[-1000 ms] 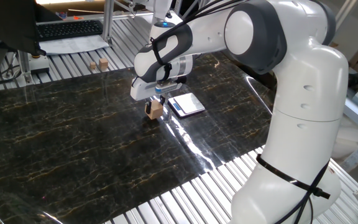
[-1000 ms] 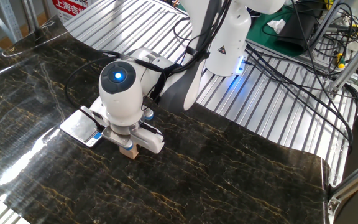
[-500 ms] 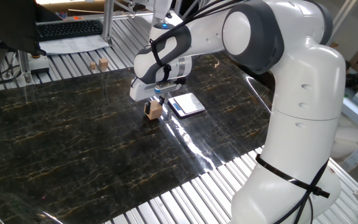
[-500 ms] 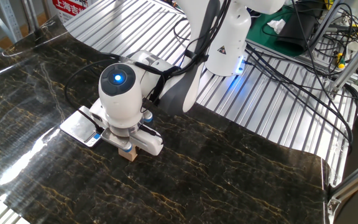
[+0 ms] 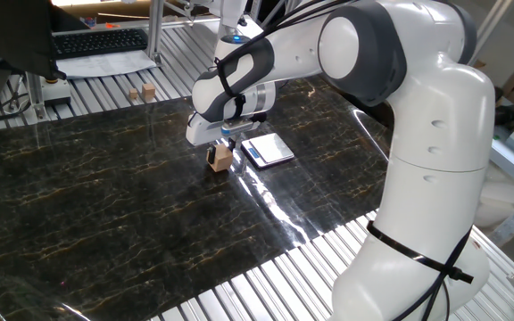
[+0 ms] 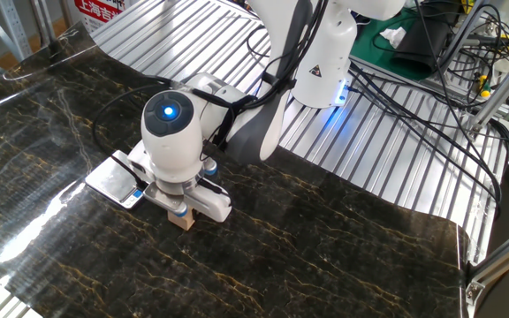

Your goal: Remove the object from the scale

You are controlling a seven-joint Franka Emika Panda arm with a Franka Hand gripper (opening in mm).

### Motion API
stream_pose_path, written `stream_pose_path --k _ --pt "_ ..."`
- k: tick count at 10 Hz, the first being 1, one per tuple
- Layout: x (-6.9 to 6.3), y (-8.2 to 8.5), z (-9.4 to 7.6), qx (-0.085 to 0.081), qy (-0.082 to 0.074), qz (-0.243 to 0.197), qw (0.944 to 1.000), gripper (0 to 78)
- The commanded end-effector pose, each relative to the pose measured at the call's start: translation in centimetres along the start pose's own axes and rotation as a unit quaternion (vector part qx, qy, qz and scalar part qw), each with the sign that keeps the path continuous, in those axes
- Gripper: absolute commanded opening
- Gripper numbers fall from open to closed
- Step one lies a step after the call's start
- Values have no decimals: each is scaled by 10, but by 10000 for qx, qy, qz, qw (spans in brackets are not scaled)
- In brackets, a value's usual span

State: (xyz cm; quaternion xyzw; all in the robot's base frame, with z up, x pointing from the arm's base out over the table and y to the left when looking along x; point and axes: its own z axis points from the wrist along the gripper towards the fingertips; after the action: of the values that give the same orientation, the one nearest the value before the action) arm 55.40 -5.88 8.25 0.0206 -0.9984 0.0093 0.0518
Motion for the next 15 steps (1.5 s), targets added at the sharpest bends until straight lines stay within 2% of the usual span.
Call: stream_pose_path --k 1,11,12,15 --pt "-1 0 -2 7 -22 39 10000 11" --pt "-1 0 -1 -6 -67 46 10000 11" --pt "-1 0 -1 -6 -67 46 10000 774" --pt "-1 0 -1 -6 -67 46 10000 774"
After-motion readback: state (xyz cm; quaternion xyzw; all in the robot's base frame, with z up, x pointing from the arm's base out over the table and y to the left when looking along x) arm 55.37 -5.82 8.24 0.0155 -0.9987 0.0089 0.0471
